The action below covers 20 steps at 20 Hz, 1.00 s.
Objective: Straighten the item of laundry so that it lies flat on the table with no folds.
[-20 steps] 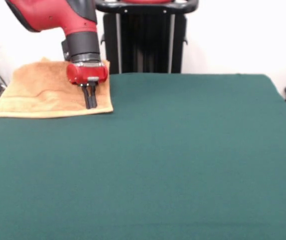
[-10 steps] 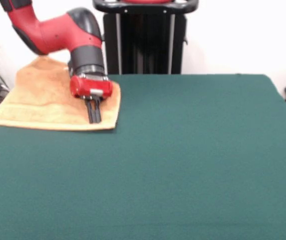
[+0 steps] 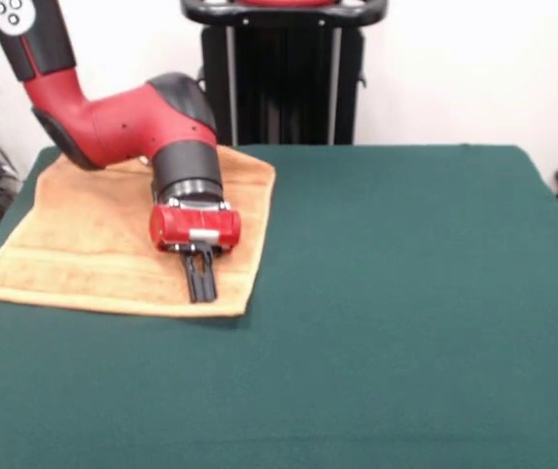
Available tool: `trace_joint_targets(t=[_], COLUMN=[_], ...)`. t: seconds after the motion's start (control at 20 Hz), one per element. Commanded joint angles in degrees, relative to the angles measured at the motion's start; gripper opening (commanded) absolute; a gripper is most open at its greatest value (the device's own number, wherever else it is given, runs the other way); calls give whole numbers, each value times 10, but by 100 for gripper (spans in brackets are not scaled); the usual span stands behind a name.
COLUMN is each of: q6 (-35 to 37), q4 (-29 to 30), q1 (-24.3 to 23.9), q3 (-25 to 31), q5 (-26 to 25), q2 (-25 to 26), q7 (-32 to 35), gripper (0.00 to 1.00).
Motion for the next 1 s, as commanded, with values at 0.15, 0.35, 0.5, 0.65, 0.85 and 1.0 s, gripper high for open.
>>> trace_joint_targets(t=[0.15, 0.35, 0.5, 0.65, 0.85, 1.0], q6=[121, 119, 104, 86, 68, 48], q4=[-135, -132, -133, -146, -156, -163], q1=[73, 79, 82, 88, 99, 107], q3=[38, 33, 28, 26, 21, 16], q5=[61, 71, 78, 89, 113, 131], q2=[38, 31, 34, 43, 52, 59], q7=[175, 179, 178, 176, 165, 156], gripper=[0, 0, 0, 0, 0, 0])
